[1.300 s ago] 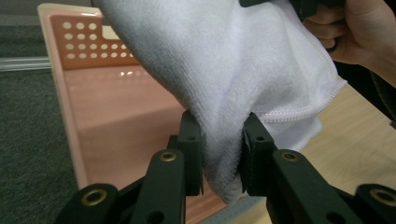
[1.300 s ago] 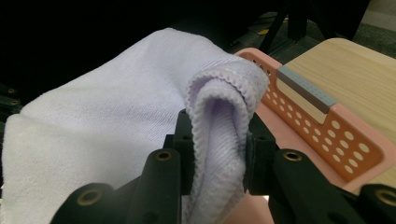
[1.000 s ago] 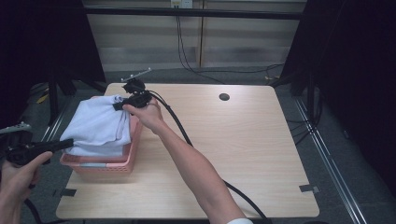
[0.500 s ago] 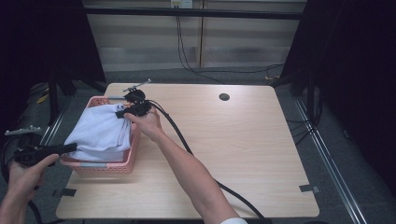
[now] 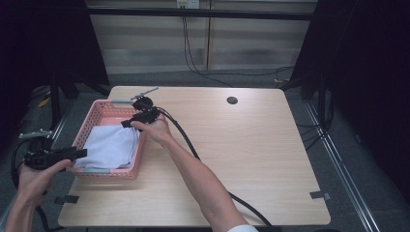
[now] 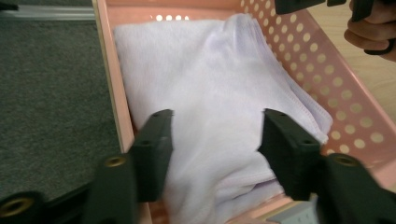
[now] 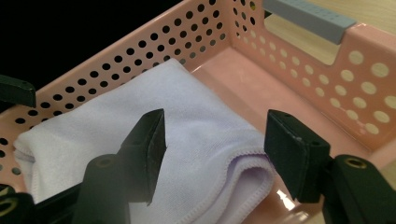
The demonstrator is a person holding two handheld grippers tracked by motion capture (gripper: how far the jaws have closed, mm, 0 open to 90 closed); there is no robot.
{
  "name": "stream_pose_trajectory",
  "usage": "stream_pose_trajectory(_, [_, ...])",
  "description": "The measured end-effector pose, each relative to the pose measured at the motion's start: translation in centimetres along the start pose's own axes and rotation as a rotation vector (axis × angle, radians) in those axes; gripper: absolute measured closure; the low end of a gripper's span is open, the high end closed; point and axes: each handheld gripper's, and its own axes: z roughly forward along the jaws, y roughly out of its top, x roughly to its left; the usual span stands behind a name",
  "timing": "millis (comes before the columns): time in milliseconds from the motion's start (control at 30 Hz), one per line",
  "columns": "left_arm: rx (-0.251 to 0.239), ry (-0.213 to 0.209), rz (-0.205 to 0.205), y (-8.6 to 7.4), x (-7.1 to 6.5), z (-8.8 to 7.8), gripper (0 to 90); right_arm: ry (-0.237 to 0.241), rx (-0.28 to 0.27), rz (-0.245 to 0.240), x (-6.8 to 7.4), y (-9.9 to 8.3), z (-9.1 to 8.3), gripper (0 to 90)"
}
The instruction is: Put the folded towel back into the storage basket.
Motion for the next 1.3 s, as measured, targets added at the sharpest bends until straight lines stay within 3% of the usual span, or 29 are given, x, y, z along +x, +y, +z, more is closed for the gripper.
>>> stream_pose_trajectory(200, [-0.01, 0.016, 0.015, 0.4, -1.3, 0.1, 45.4, 0.039, -0.036, -0.016, -0.4, 0.2, -1.9, 39.7])
stream_pose_trajectory(367, [-0.034, 0.029, 0.021, 0.2, -2.8, 0.2, 48.1, 0.067, -0.05, -0.079, -0.3, -0.2, -4.6, 43.8])
stream_pose_trajectory(467, [-0.049, 0.007, 0.051, -0.2, -4.9, 0.6, 47.9, 0.066, -0.066, -0.083, -0.7, -0.8, -6.5, 44.6])
stream_pose_trajectory(533, [-0.043, -0.002, 0.093, -0.4, -6.3, 0.9, 49.6, 0.057, -0.062, -0.088, -1.1, -1.3, -7.9, 45.0])
stream_pose_trajectory(633, [-0.041, -0.001, 0.11, -0.5, -8.5, 1.6, 46.3, 0.042, -0.084, -0.083, -1.9, -2.5, -10.2, 45.4])
stream_pose_trajectory(867, [-0.087, -0.044, 0.142, -0.8, -13.0, 3.4, 42.2, 0.01, -0.094, -0.112, -2.6, -5.2, -15.2, 45.8])
stream_pose_trajectory(900, [-0.087, -0.044, 0.142, -0.8, -13.0, 3.4, 41.7, 0.01, -0.094, -0.112, -2.6, -5.2, -15.2, 45.8])
stream_pose_trajectory(933, [-0.095, -0.057, 0.161, -0.9, -14.2, 3.9, 41.4, -0.007, -0.1, -0.113, -2.6, -6.2, -16.9, 45.9])
stream_pose_trajectory(1033, [-0.113, -0.083, 0.167, -1.2, -16.2, 4.9, 41.3, -0.015, -0.12, -0.106, -2.7, -7.9, -18.9, 46.1])
stream_pose_trajectory(1067, [-0.113, -0.083, 0.167, -1.2, -16.2, 4.9, 41.1, -0.015, -0.12, -0.106, -2.7, -7.9, -18.9, 46.1])
stream_pose_trajectory(1100, [-0.094, -0.115, 0.191, -1.5, -17.4, 5.7, 40.2, -0.03, -0.124, -0.099, -2.8, -9.5, -20.5, 46.1])
stream_pose_trajectory(1133, [-0.094, -0.115, 0.191, -1.5, -17.4, 5.7, 39.4, -0.037, -0.122, -0.099, -2.8, -10.1, -21.0, 46.1])
stream_pose_trajectory(1167, [-0.068, -0.123, 0.213, -1.8, -18.5, 6.5, 39.0, -0.046, -0.121, -0.097, -2.8, -11.0, -22.0, 46.1])
stream_pose_trajectory(1300, [-0.067, -0.142, 0.215, -2.2, -19.6, 7.5, 38.5, -0.063, -0.13, -0.081, -2.8, -13.1, -24.1, 46.1])
